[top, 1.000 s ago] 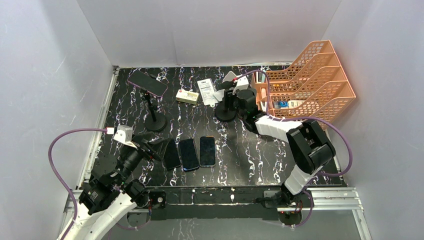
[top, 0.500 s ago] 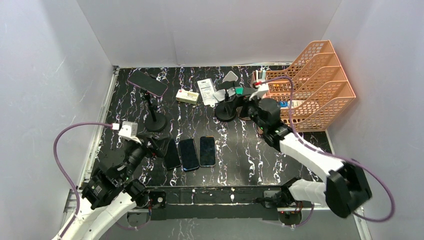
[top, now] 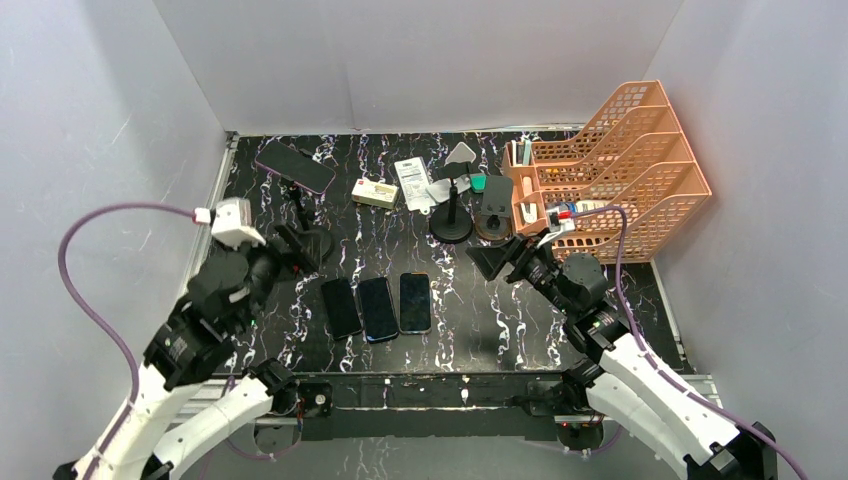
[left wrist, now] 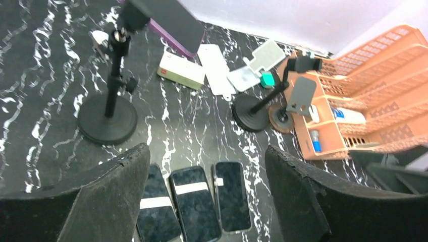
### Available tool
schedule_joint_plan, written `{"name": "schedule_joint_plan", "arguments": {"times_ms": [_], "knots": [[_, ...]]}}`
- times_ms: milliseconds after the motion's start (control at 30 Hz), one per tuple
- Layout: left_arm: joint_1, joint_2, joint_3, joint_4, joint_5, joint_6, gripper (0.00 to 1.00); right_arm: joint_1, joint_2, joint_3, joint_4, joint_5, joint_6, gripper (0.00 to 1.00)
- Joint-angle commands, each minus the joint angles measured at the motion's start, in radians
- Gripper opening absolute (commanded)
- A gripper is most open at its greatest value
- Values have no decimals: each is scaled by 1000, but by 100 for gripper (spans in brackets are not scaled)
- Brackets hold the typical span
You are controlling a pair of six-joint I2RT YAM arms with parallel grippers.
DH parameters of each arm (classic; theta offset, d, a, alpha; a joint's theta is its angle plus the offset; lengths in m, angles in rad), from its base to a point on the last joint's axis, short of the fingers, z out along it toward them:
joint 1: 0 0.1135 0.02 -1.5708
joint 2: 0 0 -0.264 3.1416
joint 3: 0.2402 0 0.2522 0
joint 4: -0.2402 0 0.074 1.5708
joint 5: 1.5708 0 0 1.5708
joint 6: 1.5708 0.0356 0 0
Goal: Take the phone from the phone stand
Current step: Move the phone stand to the center of the board, then pick up the phone stand with the phone at the center of the board.
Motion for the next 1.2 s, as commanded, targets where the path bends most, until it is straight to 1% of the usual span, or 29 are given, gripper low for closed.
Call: {"name": "schedule_joint_plan", "arguments": {"times_ms": [0, 100, 200, 300, 433, 567, 733, 800, 833, 1000, 1067, 1167], "knots": [[3, 248, 198, -160, -119, 13, 81, -2, -16, -2, -30, -60, 36, 99], [4, 316, 251, -184, -122, -24, 81, -2, -6, -8, -28, -130, 32, 99], [3, 310, 255, -158, -137, -82, 81, -2, 7, -11, -16, -178, 39, 99], [3, 314, 272, -154, -179, -124, 81, -2, 18, -11, 4, -215, 52, 99], [4, 361, 315, -181, -262, -176, 81, -2, 37, 3, 21, -253, 64, 99], [4, 422, 353, -193, -303, -196, 80, -2, 52, 20, 27, -293, 77, 99], [36, 456, 339, -188, -321, -200, 81, -2, 39, 28, 25, -310, 86, 98], [100, 466, 338, -170, -274, -179, 81, -2, 30, 30, 24, -314, 88, 98], [158, 471, 340, -152, -222, -164, 81, -2, 27, 30, 21, -316, 90, 98], [524, 538, 352, -108, 136, -127, 81, -1, 19, 38, 7, -320, 90, 98], [594, 553, 339, -87, 226, -131, 81, -2, 13, 41, 1, -323, 90, 98], [622, 548, 304, -33, 263, -145, 81, -1, 4, 42, -5, -325, 89, 98]]}}
